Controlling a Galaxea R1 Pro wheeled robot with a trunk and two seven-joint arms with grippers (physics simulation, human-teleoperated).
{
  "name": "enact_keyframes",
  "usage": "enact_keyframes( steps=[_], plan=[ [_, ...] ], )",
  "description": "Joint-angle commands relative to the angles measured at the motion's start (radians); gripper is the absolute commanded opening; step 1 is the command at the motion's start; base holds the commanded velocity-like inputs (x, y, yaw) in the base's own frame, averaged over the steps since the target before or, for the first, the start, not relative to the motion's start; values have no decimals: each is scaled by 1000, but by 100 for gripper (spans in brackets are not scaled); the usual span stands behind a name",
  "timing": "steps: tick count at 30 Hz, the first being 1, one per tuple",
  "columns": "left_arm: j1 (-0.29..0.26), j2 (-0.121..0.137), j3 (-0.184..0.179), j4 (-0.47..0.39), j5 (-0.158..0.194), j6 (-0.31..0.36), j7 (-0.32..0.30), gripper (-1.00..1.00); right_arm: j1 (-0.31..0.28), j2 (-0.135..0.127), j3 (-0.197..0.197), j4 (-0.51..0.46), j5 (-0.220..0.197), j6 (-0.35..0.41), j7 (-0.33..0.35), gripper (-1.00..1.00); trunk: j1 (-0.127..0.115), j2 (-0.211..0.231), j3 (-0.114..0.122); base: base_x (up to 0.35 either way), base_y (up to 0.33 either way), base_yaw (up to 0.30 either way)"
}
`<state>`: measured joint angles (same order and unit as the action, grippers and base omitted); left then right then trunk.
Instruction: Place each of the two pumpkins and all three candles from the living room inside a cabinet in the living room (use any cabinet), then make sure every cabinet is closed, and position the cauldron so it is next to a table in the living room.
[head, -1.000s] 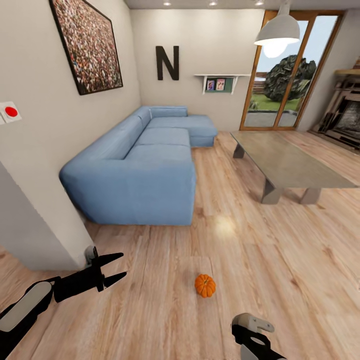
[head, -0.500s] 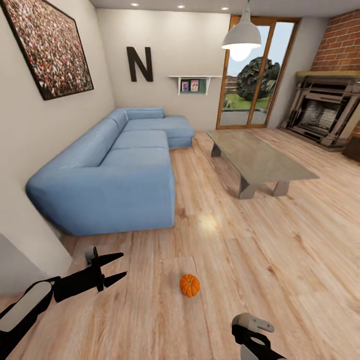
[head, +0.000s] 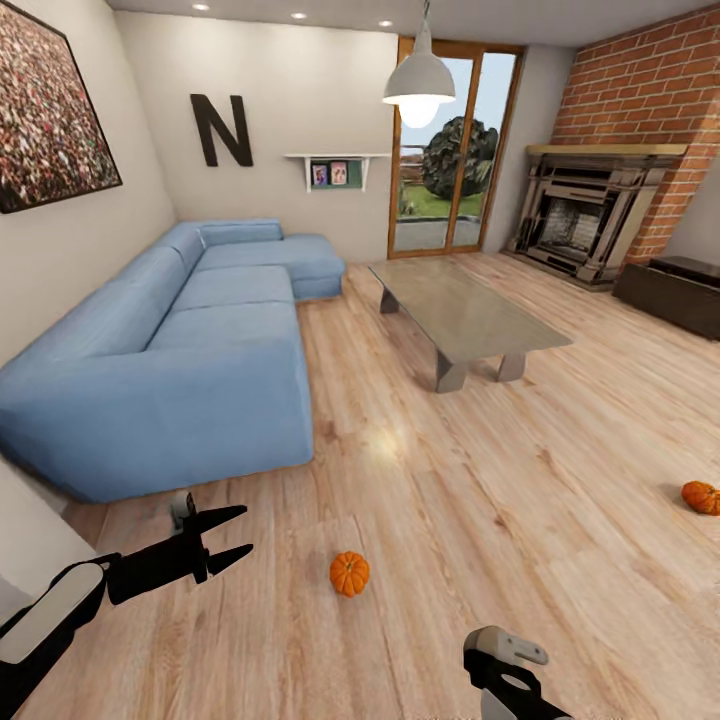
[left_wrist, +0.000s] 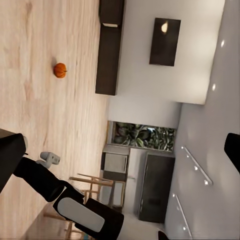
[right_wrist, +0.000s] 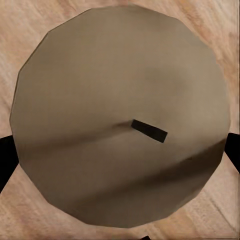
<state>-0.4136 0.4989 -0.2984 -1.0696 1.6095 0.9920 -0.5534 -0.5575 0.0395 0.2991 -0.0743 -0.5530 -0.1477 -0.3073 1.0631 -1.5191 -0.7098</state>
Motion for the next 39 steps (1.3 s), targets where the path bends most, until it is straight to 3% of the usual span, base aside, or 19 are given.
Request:
enact_keyframes(
  steps=[1,22,39],
  plan=[
    [-1,1,-2,0,-2,1,-7,100,-1,0,9,1,-10,-4,-3,-100,-4,7,2,0,0,-287],
    [-1,-1,-7,1,-2,0,-5,100,-1,-1,8,1,-10,-11,-3,-100,-85,154,79,0,0,-272],
    [-1,-3,-11,0,-2,0,-5,100,-1,-1,8,1,-10,-12,-3,-100,-85,154,99,0,0,-234]
  ],
)
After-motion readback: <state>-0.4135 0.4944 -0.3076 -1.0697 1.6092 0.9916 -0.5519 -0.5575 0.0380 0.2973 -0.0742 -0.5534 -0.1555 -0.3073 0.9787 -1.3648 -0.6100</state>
